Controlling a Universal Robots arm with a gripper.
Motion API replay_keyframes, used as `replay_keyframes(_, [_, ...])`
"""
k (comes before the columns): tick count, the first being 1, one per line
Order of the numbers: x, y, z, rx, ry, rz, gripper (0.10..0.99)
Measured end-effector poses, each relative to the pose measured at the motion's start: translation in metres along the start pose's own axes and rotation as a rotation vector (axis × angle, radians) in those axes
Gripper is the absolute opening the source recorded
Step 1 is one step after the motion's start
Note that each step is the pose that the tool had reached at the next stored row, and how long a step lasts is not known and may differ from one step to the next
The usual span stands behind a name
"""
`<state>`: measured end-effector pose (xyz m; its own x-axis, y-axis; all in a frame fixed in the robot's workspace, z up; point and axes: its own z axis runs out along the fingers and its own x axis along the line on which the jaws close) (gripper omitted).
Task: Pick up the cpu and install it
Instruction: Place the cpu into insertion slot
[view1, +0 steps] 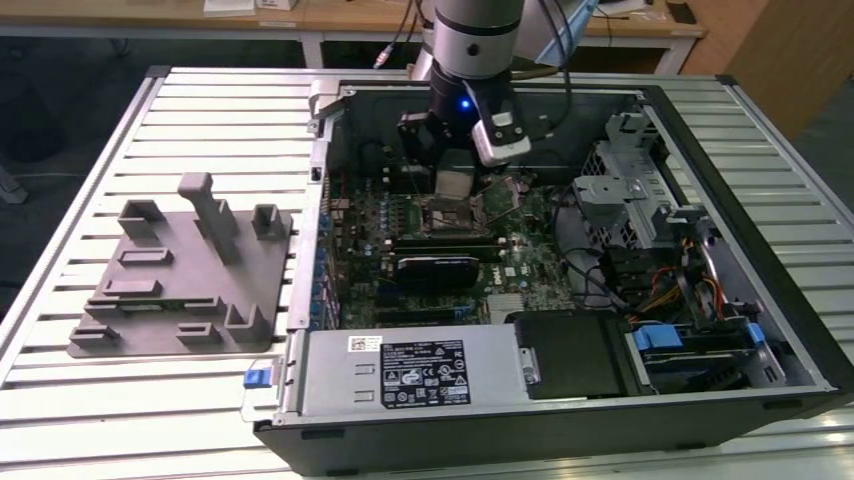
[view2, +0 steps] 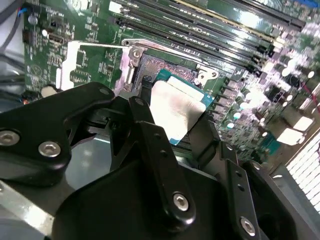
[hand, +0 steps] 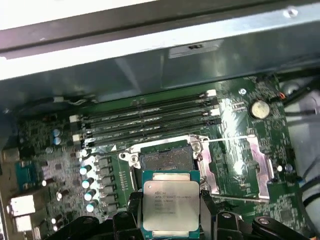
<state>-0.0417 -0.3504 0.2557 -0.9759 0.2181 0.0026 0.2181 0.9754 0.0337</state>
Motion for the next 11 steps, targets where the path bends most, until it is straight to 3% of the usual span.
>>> replay_keyframes(11, [0.0,0.0,0.0,0.0,-0.006,0.179,0.541])
